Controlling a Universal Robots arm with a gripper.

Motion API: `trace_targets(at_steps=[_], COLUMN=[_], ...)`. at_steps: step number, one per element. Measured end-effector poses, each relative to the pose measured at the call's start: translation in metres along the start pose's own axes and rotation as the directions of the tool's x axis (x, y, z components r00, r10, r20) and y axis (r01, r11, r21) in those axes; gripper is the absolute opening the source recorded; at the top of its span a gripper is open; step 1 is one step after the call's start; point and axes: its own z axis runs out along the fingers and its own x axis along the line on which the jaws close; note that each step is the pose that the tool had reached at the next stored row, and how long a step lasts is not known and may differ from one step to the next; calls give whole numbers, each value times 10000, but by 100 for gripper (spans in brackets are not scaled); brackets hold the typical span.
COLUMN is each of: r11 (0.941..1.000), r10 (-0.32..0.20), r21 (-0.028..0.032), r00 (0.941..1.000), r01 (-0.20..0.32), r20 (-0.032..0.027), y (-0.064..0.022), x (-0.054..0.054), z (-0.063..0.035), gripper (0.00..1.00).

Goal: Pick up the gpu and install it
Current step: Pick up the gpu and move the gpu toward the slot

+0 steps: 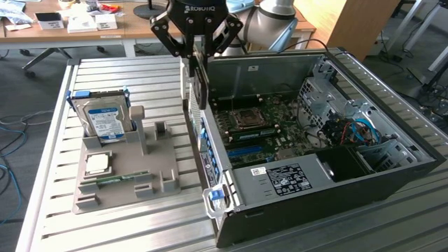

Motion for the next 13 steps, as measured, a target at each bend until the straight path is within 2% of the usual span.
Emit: trace_targets(at_steps=[13], r11=[10000], r10=[1], r21=[-36], r00=[10000], r01=[-1], r20=[-1], y=[4], x=[-215], z=[5], gripper=[27])
